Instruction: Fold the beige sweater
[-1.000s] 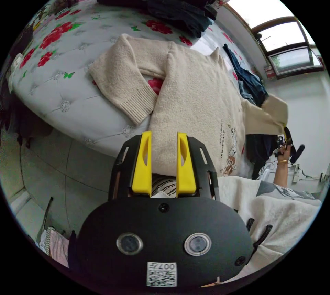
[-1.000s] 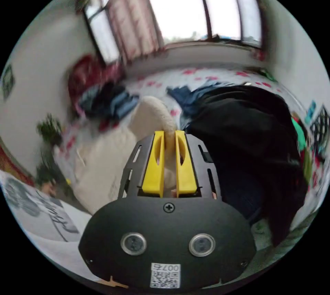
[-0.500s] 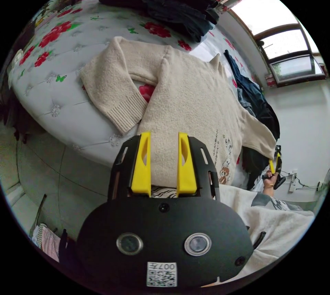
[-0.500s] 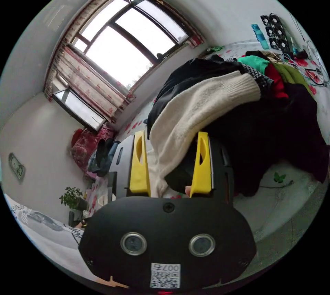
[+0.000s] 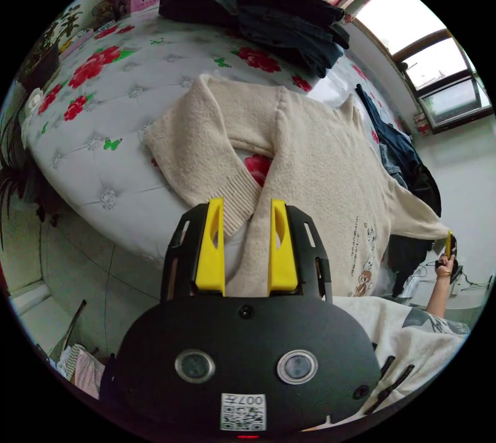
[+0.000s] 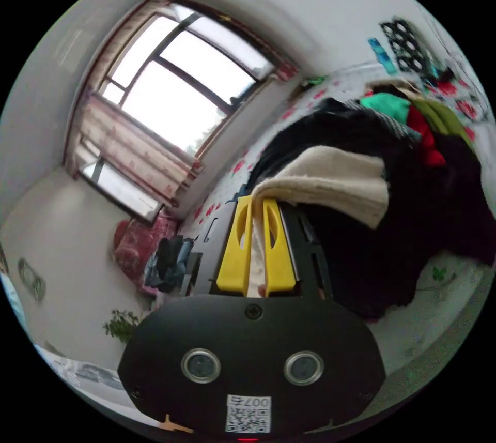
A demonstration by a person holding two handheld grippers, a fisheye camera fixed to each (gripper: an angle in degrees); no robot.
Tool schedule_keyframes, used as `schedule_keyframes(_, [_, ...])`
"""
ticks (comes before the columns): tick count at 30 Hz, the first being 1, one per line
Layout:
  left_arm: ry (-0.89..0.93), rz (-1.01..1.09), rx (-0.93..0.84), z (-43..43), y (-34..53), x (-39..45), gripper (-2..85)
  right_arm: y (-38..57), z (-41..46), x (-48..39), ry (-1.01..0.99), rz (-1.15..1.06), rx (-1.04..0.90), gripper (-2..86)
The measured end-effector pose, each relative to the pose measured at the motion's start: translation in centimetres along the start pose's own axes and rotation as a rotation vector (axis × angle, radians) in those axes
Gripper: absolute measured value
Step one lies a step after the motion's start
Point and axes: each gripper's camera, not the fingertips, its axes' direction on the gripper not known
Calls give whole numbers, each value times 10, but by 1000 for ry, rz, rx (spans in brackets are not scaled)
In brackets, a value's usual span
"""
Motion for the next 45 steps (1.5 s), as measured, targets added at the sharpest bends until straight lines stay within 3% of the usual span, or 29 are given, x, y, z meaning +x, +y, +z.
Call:
schedule_keyframes(4, [-45, 47, -87, 24, -17, -9, 130, 27, 62, -144, -71, -417, -133, 17])
schedule_keyframes(7, [-203, 107, -115, 37, -26, -14, 80, 87, 123, -235, -164, -644, -283, 20])
schedule_keyframes(11, [-200, 195, -118, 35, -32, -21, 38, 183, 212, -288, -268, -716, -542, 25])
schedule_keyframes(13, [-122, 165, -124, 29, -34, -37, 17, 256, 275, -290, -253, -710, -845, 28])
schedule_keyframes(18, [414, 26, 102, -36, -39, -105, -5, 348, 300, -260, -189, -703, -1143, 31])
schedule_keyframes(21, [625, 59, 252, -80, -60, -114, -7, 351, 286, -234, -139, -660, -1152, 32])
schedule_keyframes(25, [764, 227, 358, -116, -107, -69, -7, 321, 272, -203, -96, -507, -1071, 35])
schedule_keyframes(32, [1029, 664, 195, -93, -149, 176, 17, 274, 258, -181, -36, -380, -853, 41])
schedule_keyframes(35, [918, 779, -74, -23, -119, 265, 86, 267, 255, -162, 9, -318, -814, 46])
schedule_keyframes(37, [816, 791, -167, 15, -99, 281, 117, 266, 253, -142, 35, -254, -812, 52])
schedule_keyframes(40, [606, 763, -201, 52, -75, 257, 121, 267, 249, -120, 69, -200, -815, 58])
schedule_keyframes(45, [252, 536, -178, 62, -47, 142, 113, 273, 246, -93, 104, -172, -869, 70])
